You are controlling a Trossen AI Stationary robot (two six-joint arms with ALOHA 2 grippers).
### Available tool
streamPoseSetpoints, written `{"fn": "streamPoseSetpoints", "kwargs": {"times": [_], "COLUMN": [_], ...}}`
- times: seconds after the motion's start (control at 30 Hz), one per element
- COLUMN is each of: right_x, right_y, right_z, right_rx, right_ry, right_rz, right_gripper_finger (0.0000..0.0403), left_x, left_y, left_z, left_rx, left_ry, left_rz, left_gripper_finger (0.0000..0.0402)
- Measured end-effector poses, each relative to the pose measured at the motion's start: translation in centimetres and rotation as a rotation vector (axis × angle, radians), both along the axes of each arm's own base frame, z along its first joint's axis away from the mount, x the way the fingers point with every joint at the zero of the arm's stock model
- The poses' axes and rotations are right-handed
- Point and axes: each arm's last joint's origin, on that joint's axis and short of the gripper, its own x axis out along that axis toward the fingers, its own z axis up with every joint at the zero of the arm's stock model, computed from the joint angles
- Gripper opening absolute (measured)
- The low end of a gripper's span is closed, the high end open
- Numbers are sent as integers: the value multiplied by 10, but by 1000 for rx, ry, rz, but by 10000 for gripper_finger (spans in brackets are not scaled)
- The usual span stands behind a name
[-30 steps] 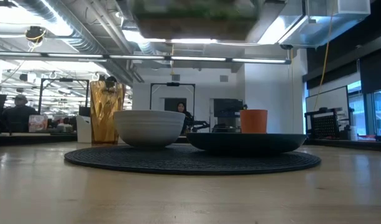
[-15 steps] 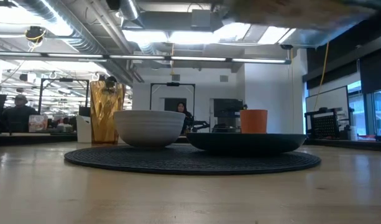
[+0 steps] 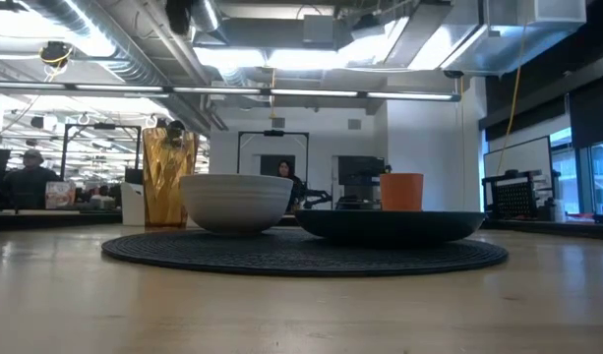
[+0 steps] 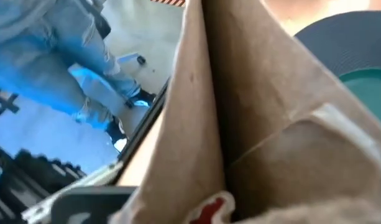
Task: Arrange a breakfast setting
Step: Pour the cereal from the orange cereal box into the white bowl
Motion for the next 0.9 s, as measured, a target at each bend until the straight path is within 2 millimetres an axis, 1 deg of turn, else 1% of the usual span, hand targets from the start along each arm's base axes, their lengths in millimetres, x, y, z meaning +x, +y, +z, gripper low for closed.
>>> {"fn": "streamPoseSetpoints", "kwargs": {"times": [0.13,0.23,0.37,0.53,0.63,0.7,0.83,0.9], "right_x": [-17,-24,-29,-35,-37,-38,-41,-42], "right_y": [3,8,17,21,22,22,20,18], "right_z": [-24,-39,-59,-71,-73,-73,-71,-66], "right_rx": [-32,-35,-38,-31,-19,-5,44,75], "right_ry": [-5,-22,-12,8,35,60,103,118], "right_rz": [36,83,136,151,138,134,145,145], "right_gripper_finger": [0,0,0,8,29,50,110,141], "left_x": [12,21,32,47,53,54,56,57], "left_y": [-2,-3,-4,-5,-4,-3,0,1], "left_z": [-15,-21,-23,-17,-13,-10,-6,-5], "left_rx": [-45,-77,-104,-104,-106,-107,-106,-106], "left_ry": [39,17,-14,-18,-26,-32,-31,-33], "left_rz": [11,15,24,36,44,50,62,64], "left_gripper_finger": [170,170,170,170,170,170,170,170]}}
